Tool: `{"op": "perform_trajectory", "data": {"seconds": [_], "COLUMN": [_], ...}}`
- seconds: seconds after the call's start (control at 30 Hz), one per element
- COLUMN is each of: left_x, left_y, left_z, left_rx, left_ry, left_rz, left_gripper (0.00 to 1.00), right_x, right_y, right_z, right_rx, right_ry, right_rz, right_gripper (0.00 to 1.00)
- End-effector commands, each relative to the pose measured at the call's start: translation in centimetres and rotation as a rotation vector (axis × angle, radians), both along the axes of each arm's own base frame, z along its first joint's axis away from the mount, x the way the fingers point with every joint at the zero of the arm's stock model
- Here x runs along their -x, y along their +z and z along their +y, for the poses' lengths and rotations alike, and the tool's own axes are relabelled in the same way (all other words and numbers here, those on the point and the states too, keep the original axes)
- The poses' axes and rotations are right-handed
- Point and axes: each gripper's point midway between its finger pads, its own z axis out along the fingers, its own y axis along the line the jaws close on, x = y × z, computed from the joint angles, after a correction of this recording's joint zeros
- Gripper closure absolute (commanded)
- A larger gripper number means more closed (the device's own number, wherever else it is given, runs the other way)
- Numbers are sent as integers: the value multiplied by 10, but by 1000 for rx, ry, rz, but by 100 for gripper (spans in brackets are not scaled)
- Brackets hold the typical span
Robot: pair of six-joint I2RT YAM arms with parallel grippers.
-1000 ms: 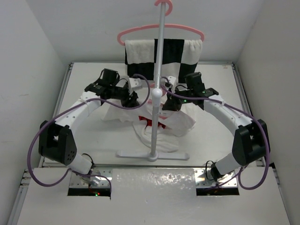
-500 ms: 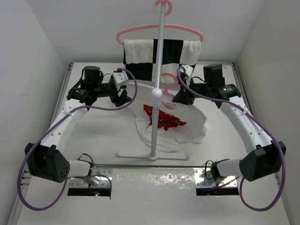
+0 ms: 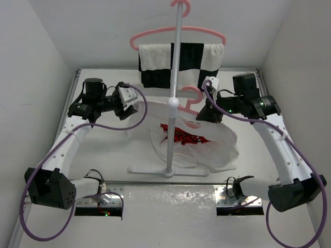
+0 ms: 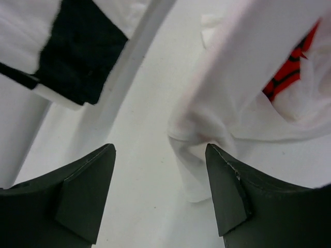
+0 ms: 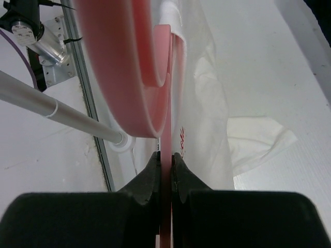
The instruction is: Place the t-shirt on the hanger
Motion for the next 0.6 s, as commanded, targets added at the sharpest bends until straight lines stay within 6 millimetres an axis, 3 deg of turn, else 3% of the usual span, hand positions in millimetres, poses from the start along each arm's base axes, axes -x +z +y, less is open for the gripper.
{"op": "perform_trajectory", "data": {"seconds": [0.0,0.03,0.13,0.17,0.23,0.43,0.57], "left_x": [16,22,31,32,31,34,32], "left_y": [-11,-12,-16,-20,-22,-40,-51], "left_z": [-7,-12,-21,-22,-21,8,28], "left_rx": [-19,-10,39,61,66,32,10], "left_ry": [-133,-170,-226,-213,-187,-78,-13], "left_rz": [-5,7,42,79,92,124,137], "left_gripper": [33,34,53,74,100,100,100], "right_x": [10,10,12,12,15,10,10], "right_y": [30,30,32,33,36,46,54], "right_z": [4,3,1,1,0,-21,-25], "right_rx": [-53,-51,-48,-49,-50,-17,-5], "right_ry": [36,32,23,19,16,-33,-27], "right_rz": [-78,-80,-90,-90,-101,-167,-207], "right_gripper": [100,100,100,100,100,100,100]}}
